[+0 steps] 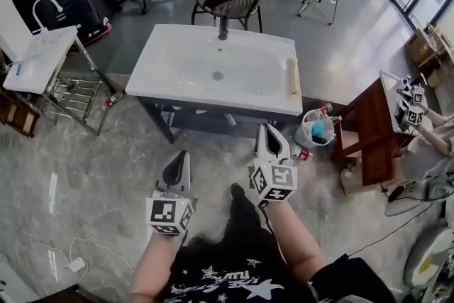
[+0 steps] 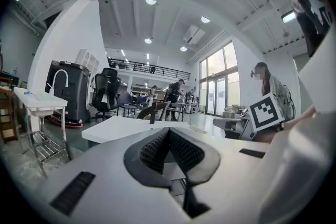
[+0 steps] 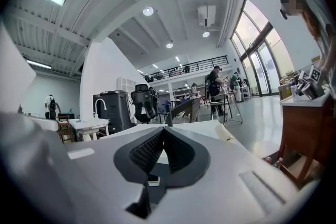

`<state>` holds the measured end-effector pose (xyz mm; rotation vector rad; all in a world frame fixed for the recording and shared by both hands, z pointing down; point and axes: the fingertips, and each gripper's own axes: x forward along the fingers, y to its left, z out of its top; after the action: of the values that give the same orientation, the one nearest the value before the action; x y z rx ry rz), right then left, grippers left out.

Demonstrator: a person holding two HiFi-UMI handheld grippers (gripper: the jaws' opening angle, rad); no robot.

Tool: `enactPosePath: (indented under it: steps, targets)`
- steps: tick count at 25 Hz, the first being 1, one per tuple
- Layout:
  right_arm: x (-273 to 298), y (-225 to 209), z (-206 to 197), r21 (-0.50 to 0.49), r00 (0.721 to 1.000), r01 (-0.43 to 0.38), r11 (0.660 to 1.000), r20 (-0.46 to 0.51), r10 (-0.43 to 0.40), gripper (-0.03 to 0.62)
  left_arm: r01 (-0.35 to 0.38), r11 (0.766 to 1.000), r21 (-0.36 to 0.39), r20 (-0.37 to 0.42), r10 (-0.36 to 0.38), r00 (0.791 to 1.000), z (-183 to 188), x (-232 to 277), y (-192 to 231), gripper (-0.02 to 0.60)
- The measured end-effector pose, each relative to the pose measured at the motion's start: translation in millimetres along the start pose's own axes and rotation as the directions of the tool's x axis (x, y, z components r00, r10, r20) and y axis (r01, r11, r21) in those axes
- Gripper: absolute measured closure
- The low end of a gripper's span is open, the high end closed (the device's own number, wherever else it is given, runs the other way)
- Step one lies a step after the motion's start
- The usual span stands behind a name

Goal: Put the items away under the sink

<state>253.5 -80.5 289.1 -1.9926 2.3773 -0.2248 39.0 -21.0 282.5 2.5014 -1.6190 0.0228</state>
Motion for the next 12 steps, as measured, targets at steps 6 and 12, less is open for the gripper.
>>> enactPosePath:
  steps: [6, 12]
  targets:
    - [53, -89, -1, 0.005, 0.997, 0.048, 0.999, -0.06, -0.047, 0.589, 0.021, 1.0, 0.02, -0.03, -0.02, 0.999, 10, 91, -21, 0.572]
    - [95, -166, -2, 0.037, 0.984, 0.129, 0.991, -0.125, -0.124, 0.588, 0.013, 1.0, 0.012, -0.054, -0.013, 0.998, 14, 165, -40, 0.572]
